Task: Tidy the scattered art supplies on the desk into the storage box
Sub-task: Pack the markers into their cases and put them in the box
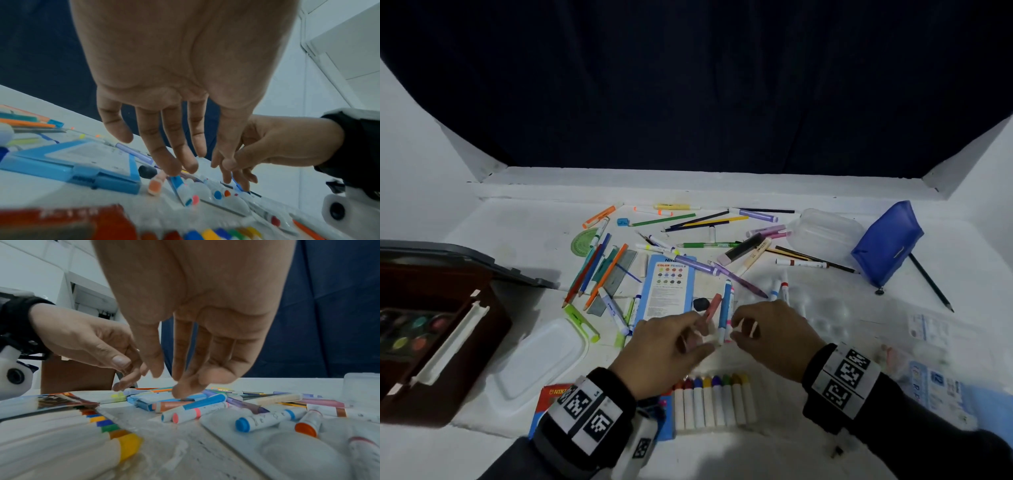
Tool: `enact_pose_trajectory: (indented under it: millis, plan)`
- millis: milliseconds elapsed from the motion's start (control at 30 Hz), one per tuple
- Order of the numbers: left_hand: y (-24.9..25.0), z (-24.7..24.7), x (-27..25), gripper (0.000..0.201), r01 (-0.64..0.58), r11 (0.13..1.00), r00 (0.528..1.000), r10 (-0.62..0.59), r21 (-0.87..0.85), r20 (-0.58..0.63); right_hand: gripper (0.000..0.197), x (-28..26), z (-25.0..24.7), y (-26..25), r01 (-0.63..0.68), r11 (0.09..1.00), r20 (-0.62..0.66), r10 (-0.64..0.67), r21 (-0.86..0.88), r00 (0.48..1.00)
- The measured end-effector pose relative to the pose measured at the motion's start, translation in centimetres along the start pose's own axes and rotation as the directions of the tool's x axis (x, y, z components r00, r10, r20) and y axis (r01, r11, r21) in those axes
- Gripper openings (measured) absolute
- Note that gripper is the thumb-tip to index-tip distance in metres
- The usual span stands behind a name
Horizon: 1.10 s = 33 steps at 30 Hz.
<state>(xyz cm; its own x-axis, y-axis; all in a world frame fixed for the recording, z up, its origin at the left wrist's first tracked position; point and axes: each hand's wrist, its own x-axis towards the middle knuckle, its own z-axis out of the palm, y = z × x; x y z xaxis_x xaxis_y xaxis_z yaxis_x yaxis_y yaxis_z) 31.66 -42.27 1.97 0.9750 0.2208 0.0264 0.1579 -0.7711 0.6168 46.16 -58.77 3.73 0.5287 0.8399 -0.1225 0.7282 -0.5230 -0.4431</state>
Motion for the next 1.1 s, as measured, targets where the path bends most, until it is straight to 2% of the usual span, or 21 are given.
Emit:
enact_pose_trajectory:
  millis: [100, 200, 267, 367, 500, 600, 767, 900, 1100]
  plan:
    - [-1.6, -1.5, 1.4, 0.034, -0.036, 0.999, 0.999, 0.036, -0.018, -0.030, 0.012, 1.7, -0.5, -0.1, -0.007, 1.000, -0.072, 0.009, 0.026, 0.997]
    - [-3.5, -3.0, 3.0, 0.043, -0.022, 0.999, 0.999, 0.023, 0.024, -0.044, 0.008, 3.9, -1.0, 0.0, -0.015, 0.999, -0.173, 0.024, 0.052, 0.985]
    - [-4.5, -3.8, 4.3, 0.052, 0.012, 0.997, 1.000, -0.011, 0.078, -0.006, 0.007, 5.5, -1.4, 0.3, -0.033, 0.998, -0.209, 0.045, 0.058, 0.977]
    - [-5.5, -4.7, 6.4, 0.057, 0.067, 0.976, 0.989, -0.093, 0.208, 0.118, 0.006, 8.4, -1.5, 1.1, -0.039, 0.999, -0.206, 0.045, 0.035, 0.978]
    - [-6.6, -5.0, 7.9, 0.050, 0.075, 0.943, 0.963, -0.153, 0.323, 0.223, 0.011, 13.3, -1.7, 1.7, -0.006, 1.000, -0.181, 0.007, 0.008, 0.983]
    - [-7.4, -5.2, 8.0, 0.051, 0.059, 0.947, 0.962, -0.139, 0.314, 0.236, 0.028, 16.9, -1.9, 2.1, -0.039, 0.998, -0.116, 0.032, -0.057, 0.993]
    - [-8.3, -5.4, 7.7, 0.040, 0.061, 0.964, 0.968, -0.121, 0.260, 0.221, 0.042, 21.5, -2.0, 1.9, -0.118, 0.961, 0.041, 0.132, -0.249, 0.990]
    - [-8.8, -5.4, 7.4, 0.044, 0.079, 0.981, 0.969, -0.118, 0.179, 0.217, 0.043, 23.1, -1.6, 1.8, -0.131, 0.933, 0.101, 0.174, -0.337, 0.980]
    - [-8.9, -5.7, 7.1, 0.035, 0.072, 0.975, 0.982, -0.105, 0.210, 0.154, 0.033, 23.4, -1.3, 1.4, -0.130, 0.902, 0.146, 0.206, -0.411, 0.968]
